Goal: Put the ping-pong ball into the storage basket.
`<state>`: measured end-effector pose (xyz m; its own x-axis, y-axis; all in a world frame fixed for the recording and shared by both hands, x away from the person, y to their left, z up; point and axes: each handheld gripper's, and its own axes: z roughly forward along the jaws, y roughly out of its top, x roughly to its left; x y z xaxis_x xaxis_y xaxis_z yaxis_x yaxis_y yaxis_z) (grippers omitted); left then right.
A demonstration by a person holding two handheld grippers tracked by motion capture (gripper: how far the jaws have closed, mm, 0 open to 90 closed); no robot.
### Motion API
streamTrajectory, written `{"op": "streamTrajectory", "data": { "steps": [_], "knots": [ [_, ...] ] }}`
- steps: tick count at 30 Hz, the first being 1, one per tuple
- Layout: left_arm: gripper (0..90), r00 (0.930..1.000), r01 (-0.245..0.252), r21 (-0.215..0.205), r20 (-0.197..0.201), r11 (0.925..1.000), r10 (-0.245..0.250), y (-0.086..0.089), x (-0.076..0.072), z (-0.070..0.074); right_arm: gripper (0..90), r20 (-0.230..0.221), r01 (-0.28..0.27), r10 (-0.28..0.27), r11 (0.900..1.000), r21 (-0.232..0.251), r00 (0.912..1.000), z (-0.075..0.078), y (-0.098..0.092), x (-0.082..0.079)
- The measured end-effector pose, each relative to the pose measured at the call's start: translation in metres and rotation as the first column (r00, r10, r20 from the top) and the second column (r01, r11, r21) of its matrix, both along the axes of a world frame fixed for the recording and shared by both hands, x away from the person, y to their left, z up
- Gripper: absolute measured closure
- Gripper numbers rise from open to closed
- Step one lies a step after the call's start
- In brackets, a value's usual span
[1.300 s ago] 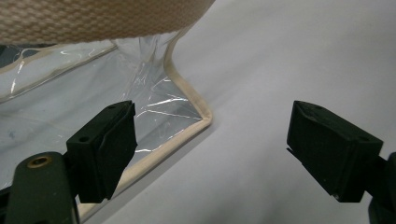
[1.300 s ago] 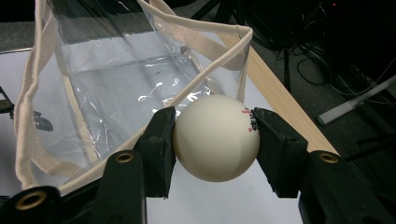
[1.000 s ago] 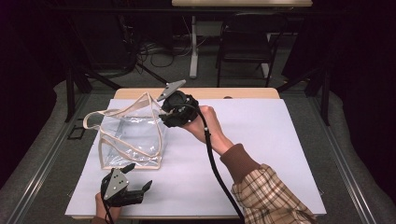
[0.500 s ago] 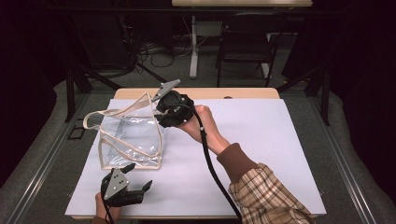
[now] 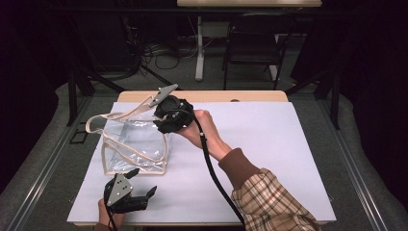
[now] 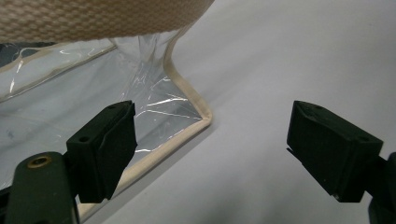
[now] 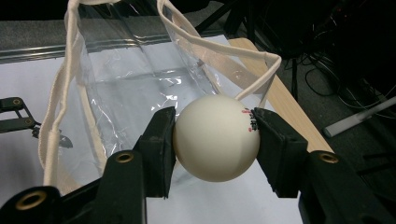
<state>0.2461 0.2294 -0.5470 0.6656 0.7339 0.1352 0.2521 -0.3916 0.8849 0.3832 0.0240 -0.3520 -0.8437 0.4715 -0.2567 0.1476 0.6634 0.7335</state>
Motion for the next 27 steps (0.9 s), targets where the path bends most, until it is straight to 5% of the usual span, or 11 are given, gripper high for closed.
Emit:
{"op": "streamTrajectory", "data": {
  "steps": [27],
  "knots": [
    [16.1, 1.0, 0.0, 0.0, 0.003, 1.0, 0.0, 0.001, -0.001, 0.001, 50.9, -0.012, -0.022, 0.022, 0.999, -0.022, 0.9997, -0.006, 0.022, -0.002]
  ]
}}
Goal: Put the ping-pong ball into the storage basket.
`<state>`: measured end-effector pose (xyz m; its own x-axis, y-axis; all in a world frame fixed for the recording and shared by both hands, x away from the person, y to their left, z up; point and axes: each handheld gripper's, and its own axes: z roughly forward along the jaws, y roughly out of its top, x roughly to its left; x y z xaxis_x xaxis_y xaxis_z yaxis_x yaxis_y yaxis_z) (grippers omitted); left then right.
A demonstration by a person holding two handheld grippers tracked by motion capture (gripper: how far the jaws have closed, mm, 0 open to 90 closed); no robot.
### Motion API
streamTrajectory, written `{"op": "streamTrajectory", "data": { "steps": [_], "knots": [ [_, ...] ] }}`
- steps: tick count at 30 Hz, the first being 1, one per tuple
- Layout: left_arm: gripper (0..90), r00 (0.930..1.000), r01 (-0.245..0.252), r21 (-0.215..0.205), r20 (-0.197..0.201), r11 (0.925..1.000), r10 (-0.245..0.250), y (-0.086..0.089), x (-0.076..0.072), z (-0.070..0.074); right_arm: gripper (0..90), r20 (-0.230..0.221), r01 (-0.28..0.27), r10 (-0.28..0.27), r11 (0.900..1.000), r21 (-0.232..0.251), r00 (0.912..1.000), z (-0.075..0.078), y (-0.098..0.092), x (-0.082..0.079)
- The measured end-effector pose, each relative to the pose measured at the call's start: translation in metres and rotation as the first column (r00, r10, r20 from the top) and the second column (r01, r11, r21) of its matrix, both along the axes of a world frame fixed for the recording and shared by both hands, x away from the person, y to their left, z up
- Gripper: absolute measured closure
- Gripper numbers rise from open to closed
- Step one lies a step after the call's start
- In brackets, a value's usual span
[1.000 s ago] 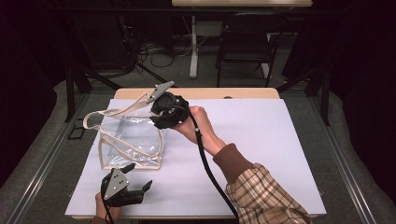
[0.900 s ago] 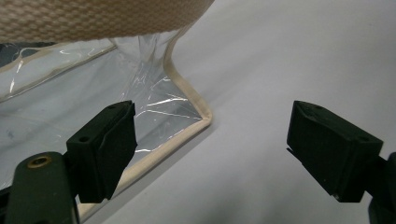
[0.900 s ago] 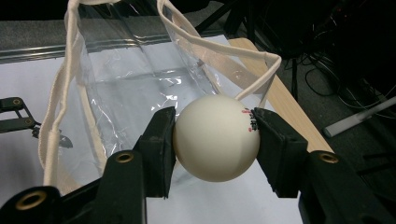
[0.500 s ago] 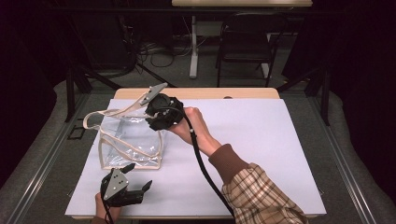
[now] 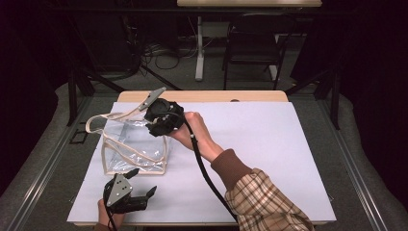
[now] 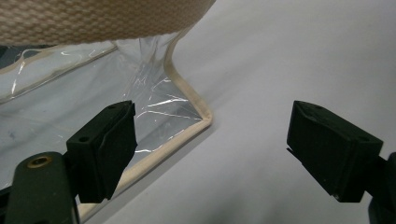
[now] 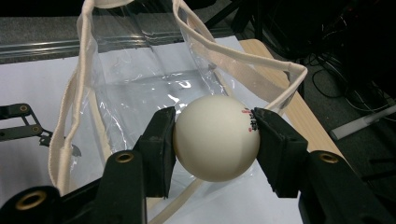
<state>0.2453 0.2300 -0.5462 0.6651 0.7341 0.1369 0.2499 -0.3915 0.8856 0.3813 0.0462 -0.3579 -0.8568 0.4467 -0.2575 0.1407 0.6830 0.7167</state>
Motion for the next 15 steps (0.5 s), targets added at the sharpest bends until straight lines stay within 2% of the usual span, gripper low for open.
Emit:
{"op": "streamTrajectory", "data": {
  "steps": [15],
  "knots": [
    [16.1, 1.0, 0.001, -0.001, 0.0, 1.0, -0.001, 0.0, 0.0, 0.0, 50.9, -0.016, -0.007, 0.007, 1.0, -0.015, 0.9998, -0.008, 0.011, 0.001]
  ]
}}
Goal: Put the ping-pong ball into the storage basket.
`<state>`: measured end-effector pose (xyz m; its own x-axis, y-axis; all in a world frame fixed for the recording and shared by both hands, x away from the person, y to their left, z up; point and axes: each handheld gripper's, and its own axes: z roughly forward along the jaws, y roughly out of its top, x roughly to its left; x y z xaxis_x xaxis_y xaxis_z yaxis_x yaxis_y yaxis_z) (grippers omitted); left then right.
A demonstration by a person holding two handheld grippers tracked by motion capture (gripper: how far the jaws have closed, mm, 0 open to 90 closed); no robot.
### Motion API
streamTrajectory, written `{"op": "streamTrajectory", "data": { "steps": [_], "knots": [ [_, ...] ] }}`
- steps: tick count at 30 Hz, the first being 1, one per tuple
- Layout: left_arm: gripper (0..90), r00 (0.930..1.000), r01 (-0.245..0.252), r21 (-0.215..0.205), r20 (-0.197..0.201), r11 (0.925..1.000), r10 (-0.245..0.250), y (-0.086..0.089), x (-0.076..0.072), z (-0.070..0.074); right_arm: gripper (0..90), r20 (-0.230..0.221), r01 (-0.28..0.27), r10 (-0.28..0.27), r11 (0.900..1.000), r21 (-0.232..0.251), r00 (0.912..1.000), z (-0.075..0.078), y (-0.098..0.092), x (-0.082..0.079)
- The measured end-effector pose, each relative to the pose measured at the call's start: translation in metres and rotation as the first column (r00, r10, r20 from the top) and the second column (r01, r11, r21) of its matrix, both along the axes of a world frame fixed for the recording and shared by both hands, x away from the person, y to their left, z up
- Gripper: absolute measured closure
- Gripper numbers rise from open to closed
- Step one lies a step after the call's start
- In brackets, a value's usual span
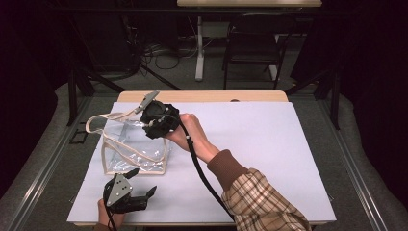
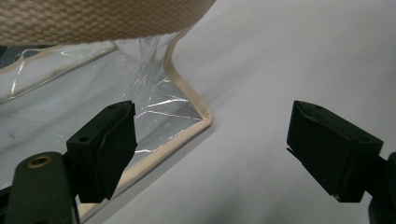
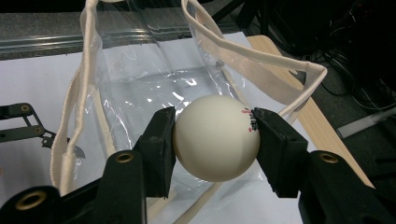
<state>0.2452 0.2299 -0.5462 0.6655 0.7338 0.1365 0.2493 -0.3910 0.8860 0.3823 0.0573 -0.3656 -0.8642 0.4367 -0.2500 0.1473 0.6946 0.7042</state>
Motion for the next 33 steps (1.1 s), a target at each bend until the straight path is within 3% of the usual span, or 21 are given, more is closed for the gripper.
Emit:
{"op": "streamTrajectory", "data": {
  "steps": [33],
  "knots": [
    [16.1, 1.0, 0.0, -0.001, 0.001, 1.0, 0.0, 0.001, 0.0, 0.0, 50.7, -0.053, -0.024, 0.022, 0.999, -0.04, 0.9984, -0.019, 0.019, -0.001]
  ]
}}
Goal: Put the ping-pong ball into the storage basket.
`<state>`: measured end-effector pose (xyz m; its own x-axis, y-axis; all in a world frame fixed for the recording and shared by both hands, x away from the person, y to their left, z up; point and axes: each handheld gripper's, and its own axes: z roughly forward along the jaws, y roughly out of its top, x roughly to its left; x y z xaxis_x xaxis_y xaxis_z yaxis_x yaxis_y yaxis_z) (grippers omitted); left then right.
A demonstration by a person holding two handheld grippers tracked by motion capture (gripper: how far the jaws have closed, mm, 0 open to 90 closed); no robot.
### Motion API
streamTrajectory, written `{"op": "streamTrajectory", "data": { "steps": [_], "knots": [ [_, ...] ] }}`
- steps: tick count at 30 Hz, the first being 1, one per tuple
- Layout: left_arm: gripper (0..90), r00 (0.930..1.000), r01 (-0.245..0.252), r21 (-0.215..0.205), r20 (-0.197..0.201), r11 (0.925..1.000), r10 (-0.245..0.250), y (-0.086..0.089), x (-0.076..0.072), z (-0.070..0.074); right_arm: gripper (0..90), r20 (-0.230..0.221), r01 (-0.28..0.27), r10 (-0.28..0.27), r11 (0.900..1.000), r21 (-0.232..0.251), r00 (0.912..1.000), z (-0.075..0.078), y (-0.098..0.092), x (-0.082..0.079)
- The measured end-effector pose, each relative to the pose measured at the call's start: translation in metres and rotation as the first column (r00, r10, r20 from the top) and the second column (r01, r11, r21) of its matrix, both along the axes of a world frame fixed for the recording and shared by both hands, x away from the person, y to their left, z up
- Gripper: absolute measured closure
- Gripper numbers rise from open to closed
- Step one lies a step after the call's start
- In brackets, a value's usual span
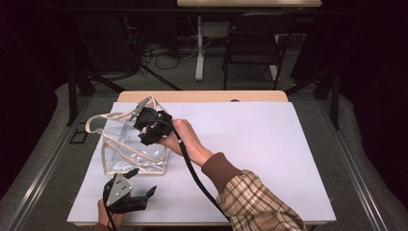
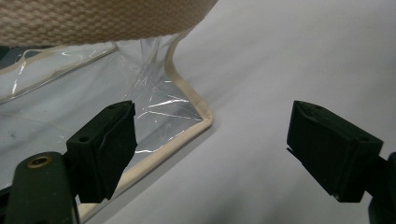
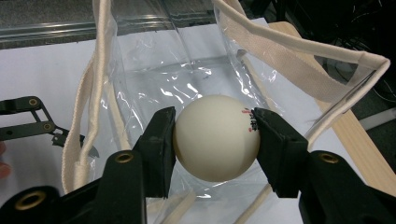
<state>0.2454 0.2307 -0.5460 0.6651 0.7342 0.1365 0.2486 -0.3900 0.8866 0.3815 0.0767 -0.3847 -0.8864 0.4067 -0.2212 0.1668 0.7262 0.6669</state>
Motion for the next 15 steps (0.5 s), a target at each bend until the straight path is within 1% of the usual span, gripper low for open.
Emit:
{"op": "streamTrajectory", "data": {
  "steps": [11, 15],
  "knots": [
    [16.1, 1.0, 0.0, 0.001, 0.001, 1.0, 0.0, 0.0002, 0.0002, 0.0, 50.6, -0.02, 0.0, 0.0, 1.0, -0.011, 0.9998, -0.006, 0.0022, 0.0003],
    [16.1, 1.0, 0.0, 0.001, -0.001, 1.0, 0.0, 0.0003, 0.0, -0.0001, 50.6, -0.021, -0.001, 0.001, 1.0, -0.018, 0.9998, -0.008, 0.0032, -0.0006]
  ]
}}
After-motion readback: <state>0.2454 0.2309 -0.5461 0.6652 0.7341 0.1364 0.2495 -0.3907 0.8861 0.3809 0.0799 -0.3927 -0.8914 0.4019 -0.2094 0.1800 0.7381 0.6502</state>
